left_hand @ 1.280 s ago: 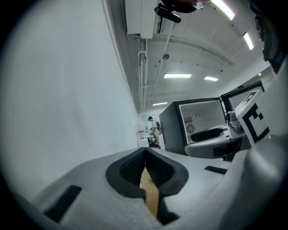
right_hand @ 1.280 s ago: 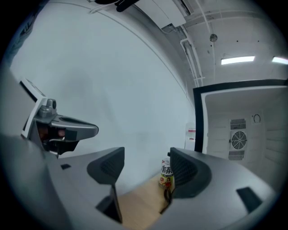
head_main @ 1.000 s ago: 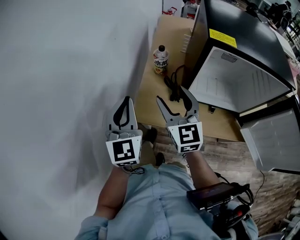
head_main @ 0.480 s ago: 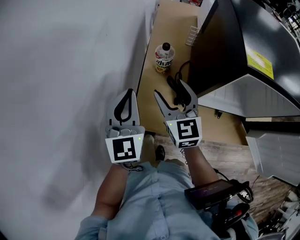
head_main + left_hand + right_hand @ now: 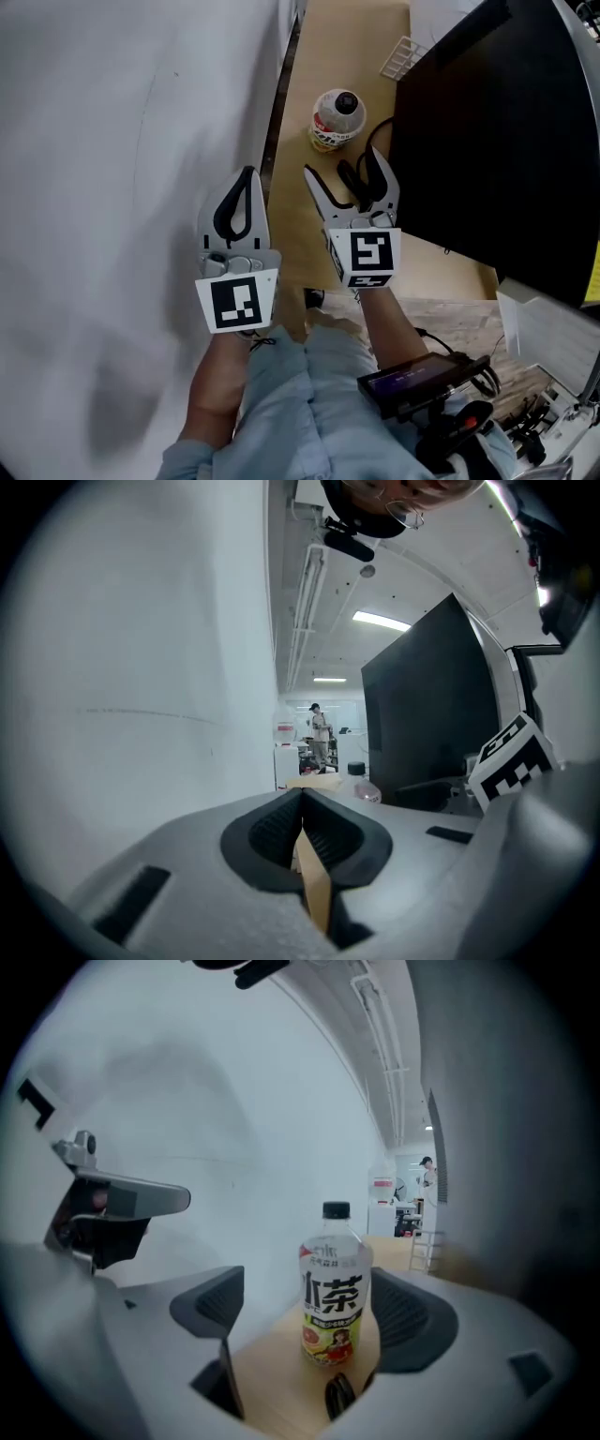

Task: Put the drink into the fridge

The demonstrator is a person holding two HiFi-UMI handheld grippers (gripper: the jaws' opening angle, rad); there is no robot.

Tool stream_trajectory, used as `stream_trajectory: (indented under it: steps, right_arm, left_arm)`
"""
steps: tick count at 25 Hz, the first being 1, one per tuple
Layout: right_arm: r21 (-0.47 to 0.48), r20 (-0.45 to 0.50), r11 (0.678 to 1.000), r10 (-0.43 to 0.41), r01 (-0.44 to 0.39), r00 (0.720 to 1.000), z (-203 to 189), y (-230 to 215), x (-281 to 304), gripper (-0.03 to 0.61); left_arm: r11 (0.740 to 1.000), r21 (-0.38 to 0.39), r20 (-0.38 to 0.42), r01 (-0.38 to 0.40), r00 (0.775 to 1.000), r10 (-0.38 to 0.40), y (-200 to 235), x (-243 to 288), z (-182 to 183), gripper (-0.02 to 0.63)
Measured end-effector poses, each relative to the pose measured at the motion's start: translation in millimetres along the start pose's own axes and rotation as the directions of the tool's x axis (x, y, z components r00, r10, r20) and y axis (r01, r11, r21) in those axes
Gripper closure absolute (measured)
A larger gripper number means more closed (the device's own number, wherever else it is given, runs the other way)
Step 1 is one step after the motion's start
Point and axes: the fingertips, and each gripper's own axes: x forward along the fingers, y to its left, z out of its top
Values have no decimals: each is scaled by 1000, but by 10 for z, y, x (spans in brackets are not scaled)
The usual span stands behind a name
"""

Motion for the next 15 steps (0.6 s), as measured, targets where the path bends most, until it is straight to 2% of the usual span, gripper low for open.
stream_trajectory:
  steps: [6, 9, 15]
  right_arm:
    - [11, -19, 999, -44, 44, 999, -164, -237, 457, 83]
    - [5, -20, 999, -34, 34, 999, -195, -239, 667, 40]
    - [-38, -4, 996, -76, 75, 997, -181, -291, 882, 29]
  left_arm:
    - [999, -53, -66, -9, 998, 5, 134, 350, -392, 604]
    - [998, -67, -83, -9, 997, 3, 220, 469, -540, 604]
    - [996, -89, -92, 0, 996, -8, 269, 607, -660, 604]
